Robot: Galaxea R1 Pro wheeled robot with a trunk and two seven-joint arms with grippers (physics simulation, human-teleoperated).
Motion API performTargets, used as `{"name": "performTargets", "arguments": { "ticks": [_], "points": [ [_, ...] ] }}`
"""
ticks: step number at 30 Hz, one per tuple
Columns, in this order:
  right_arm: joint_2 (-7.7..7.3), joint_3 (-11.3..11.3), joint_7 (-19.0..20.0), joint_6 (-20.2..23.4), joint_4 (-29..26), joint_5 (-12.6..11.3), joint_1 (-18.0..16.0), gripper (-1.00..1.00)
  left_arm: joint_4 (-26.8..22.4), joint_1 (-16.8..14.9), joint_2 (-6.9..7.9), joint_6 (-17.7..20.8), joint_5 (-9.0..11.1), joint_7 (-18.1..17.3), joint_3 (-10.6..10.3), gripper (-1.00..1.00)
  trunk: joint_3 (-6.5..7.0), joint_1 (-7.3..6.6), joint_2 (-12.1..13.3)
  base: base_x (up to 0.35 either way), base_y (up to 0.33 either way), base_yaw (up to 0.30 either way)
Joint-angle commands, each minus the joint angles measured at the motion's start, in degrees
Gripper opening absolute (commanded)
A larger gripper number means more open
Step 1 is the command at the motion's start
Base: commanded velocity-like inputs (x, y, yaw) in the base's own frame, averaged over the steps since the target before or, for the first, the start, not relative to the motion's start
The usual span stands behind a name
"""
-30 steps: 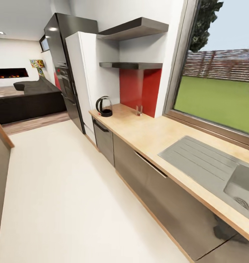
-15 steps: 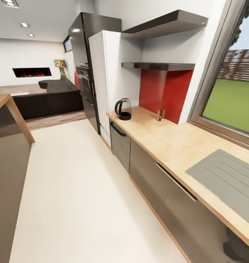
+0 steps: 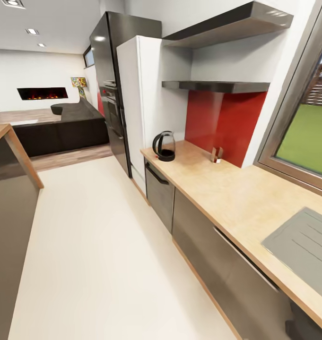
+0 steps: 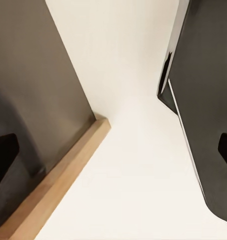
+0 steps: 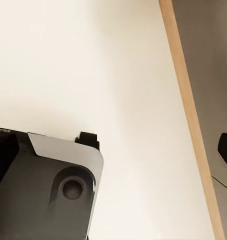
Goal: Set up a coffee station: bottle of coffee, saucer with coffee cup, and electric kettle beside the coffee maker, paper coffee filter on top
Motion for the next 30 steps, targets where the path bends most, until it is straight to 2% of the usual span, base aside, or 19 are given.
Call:
{"name": "performTargets", "arguments": {
  "ticks": [1,4,7,12,15,17,21,30],
  "points": [
    [0.0,0.3,-0.2,-0.2,0.1,0.1,0.0,1.0,-0.1,0.0,-0.01,-0.2,0.2,0.0,0.3,1.0,-0.09,0.07,-0.1,0.335,0.146,0.0],
    [0.0,0.3,-0.1,-0.1,0.1,0.1,0.0,1.0,-0.1,0.0,0.01,-0.2,0.2,0.0,0.3,1.0,-0.09,0.07,-0.1,0.335,0.157,0.0],
    [-0.06,0.3,-0.1,-0.1,0.1,0.1,2.2,1.0,-0.1,0.0,0.08,-0.1,0.2,0.0,0.3,1.0,-0.09,0.07,-0.1,0.335,0.163,0.0],
    [-0.4,0.4,-0.1,-0.1,0.1,0.6,10.4,1.0,-0.1,0.0,0.33,-0.1,0.2,0.0,0.4,1.0,-0.09,0.07,-0.1,0.335,0.164,0.0],
    [-0.39,0.4,-0.1,-0.2,0.1,1.0,12.7,1.0,-0.1,0.0,0.32,-0.1,0.2,0.0,0.4,1.0,-0.09,0.07,-0.1,0.335,0.165,0.0],
    [-0.41,0.4,-0.1,-0.3,0.1,2.3,13.8,1.0,-0.1,0.0,0.31,-0.1,0.2,0.0,0.4,1.0,-0.09,0.07,-0.1,0.323,0.182,0.0],
    [-0.32,0.4,-0.3,-0.3,0.1,3.9,14.3,1.0,-0.1,0.0,0.3,-0.1,-0.1,0.0,0.3,1.0,-0.09,0.07,-0.1,0.296,0.216,0.0],
    [-0.03,0.4,-0.3,-0.3,0.0,4.0,14.5,1.0,-0.1,-0.7,0.32,0.0,-0.3,0.0,0.2,1.0,-0.09,0.07,-0.1,0.271,0.239,0.0]
  ]
}}
